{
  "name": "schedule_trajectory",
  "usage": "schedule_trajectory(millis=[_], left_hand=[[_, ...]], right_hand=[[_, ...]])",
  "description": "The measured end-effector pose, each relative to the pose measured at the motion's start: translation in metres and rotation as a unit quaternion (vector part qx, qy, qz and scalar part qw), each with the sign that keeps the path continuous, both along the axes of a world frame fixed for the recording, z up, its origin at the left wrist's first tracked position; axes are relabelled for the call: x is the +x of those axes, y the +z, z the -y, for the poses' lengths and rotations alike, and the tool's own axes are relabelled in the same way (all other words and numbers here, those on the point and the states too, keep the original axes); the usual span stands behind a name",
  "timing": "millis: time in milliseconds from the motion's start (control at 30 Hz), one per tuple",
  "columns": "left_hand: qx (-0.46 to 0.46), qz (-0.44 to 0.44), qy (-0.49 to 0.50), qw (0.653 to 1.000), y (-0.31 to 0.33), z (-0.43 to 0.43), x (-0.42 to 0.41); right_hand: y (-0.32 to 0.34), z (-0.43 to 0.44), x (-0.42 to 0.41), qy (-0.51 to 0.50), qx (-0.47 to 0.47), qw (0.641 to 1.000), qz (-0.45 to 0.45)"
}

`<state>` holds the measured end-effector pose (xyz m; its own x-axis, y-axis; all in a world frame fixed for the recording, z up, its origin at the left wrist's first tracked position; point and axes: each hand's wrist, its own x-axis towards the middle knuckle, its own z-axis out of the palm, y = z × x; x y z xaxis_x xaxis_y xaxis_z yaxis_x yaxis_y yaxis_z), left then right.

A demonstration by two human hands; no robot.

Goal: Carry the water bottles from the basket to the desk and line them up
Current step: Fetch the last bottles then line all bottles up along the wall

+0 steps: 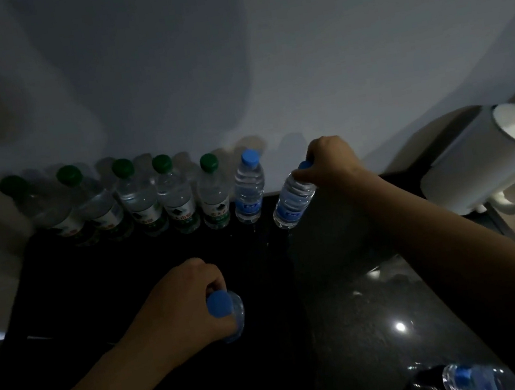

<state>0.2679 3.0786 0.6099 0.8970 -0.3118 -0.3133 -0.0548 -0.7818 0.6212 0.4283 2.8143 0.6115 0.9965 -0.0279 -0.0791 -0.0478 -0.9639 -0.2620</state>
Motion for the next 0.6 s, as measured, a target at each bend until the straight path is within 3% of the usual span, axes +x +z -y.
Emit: schedule_trajectory(millis=[600], left_hand=[[-0.007,0.012,0.021,1.0,-0.009,-0.006,0.019]], right_hand=[[-0.018,-0.01,0.043,0.011,0.009,1.0,0.026]])
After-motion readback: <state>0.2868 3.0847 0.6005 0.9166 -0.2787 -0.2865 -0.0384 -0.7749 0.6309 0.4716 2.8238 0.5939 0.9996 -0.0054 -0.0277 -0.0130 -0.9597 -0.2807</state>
